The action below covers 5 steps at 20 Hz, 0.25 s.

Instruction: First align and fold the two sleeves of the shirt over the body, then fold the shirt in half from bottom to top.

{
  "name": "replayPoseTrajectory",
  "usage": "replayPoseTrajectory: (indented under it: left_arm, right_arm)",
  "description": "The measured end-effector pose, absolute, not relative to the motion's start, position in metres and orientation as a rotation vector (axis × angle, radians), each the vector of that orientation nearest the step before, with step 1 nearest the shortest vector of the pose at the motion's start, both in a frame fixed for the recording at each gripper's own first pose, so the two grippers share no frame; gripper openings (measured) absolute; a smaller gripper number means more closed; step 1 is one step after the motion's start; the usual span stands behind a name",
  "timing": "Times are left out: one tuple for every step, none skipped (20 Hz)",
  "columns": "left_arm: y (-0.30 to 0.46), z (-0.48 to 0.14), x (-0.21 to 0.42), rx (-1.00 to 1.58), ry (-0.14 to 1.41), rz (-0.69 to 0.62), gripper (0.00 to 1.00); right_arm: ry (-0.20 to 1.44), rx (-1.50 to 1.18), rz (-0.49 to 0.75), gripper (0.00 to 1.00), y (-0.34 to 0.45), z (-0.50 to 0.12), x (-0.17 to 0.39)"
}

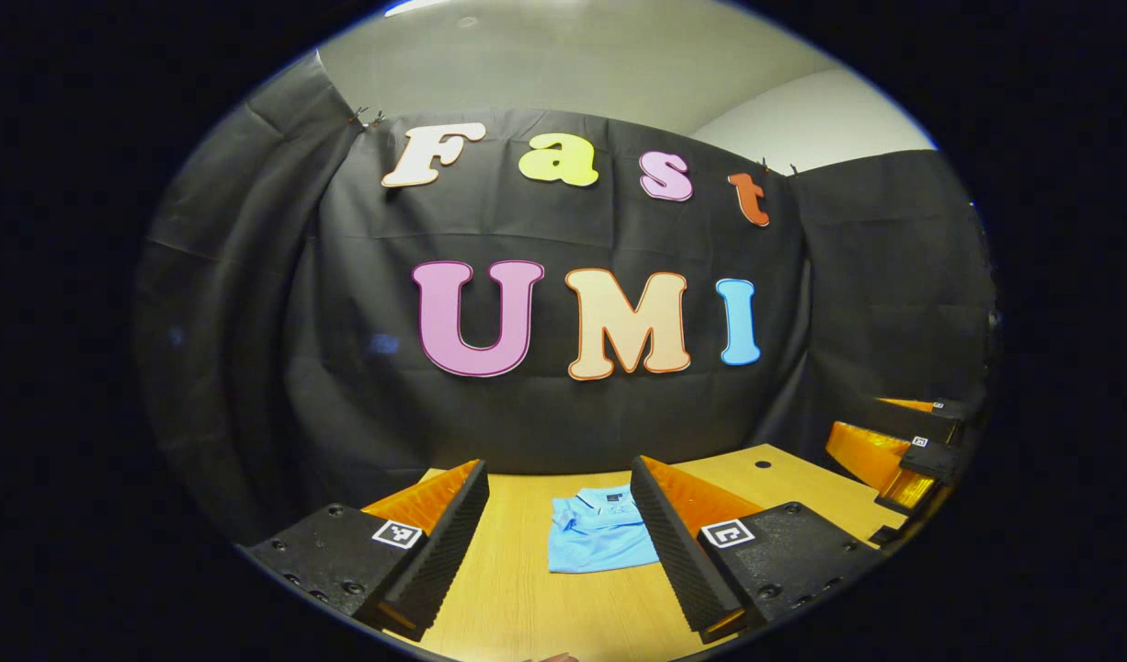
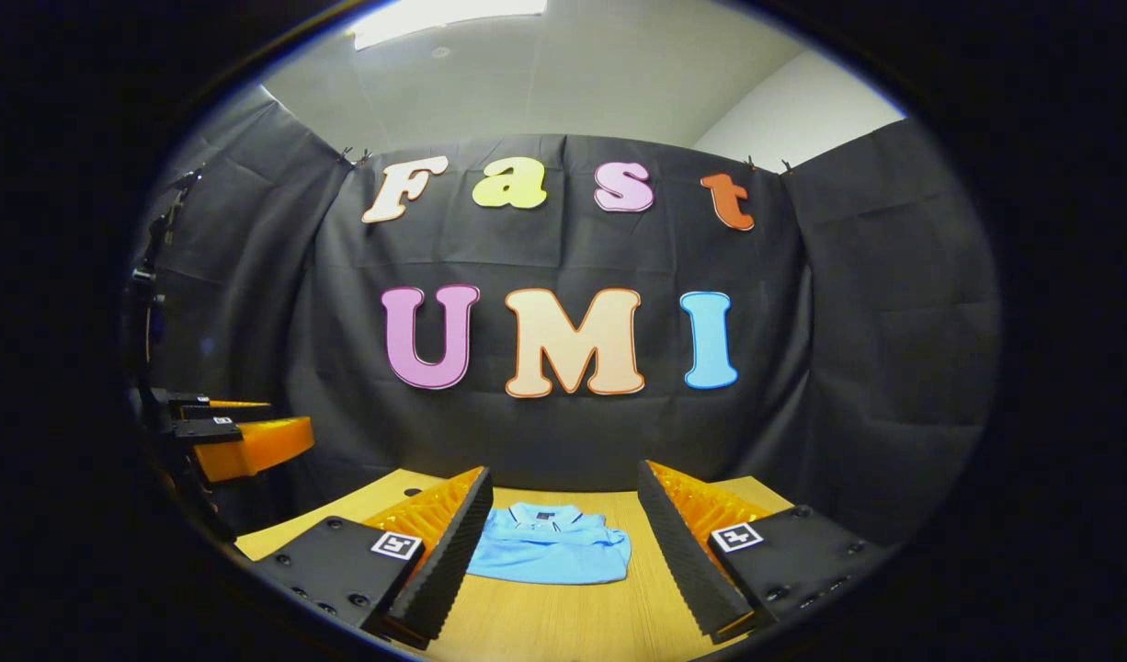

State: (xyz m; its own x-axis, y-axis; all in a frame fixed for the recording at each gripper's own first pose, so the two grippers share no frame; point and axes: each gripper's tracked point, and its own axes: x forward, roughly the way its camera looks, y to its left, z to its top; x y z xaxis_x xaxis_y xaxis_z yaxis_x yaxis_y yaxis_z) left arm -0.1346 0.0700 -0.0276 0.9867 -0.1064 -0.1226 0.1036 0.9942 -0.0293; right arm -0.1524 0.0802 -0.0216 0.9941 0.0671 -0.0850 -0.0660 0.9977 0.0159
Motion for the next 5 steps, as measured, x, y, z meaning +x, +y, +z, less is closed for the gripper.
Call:
replayPoseTrajectory:
  left_arm:
    - [0.0698,-0.0255,-0.1339,-0.028,0.120,-0.104,0.94]
    - [0.0711,-0.0231,-0.1341,-0.030,0.114,-0.099,0.94]
    - [0.0729,-0.0219,-0.1345,-0.030,0.110,-0.094,0.94]
    - [0.0730,-0.0210,-0.1334,-0.024,0.110,-0.095,0.94]
    - [0.0757,-0.0224,-0.1356,-0.012,0.117,-0.084,0.93]
  right_arm:
    - [0.083,0.009,0.063,0.98,0.0778,-0.0195,-0.1511]
    - [0.082,0.016,0.062,0.98,0.0785,-0.0172,-0.1503]
    - [0.081,0.027,0.064,0.98,0.0796,-0.0159,-0.1505]
    - [0.078,0.036,0.064,0.98,0.0794,-0.0145,-0.1511]
    - [0.077,0.041,0.065,0.98,0.0789,-0.0145,-0.1500]
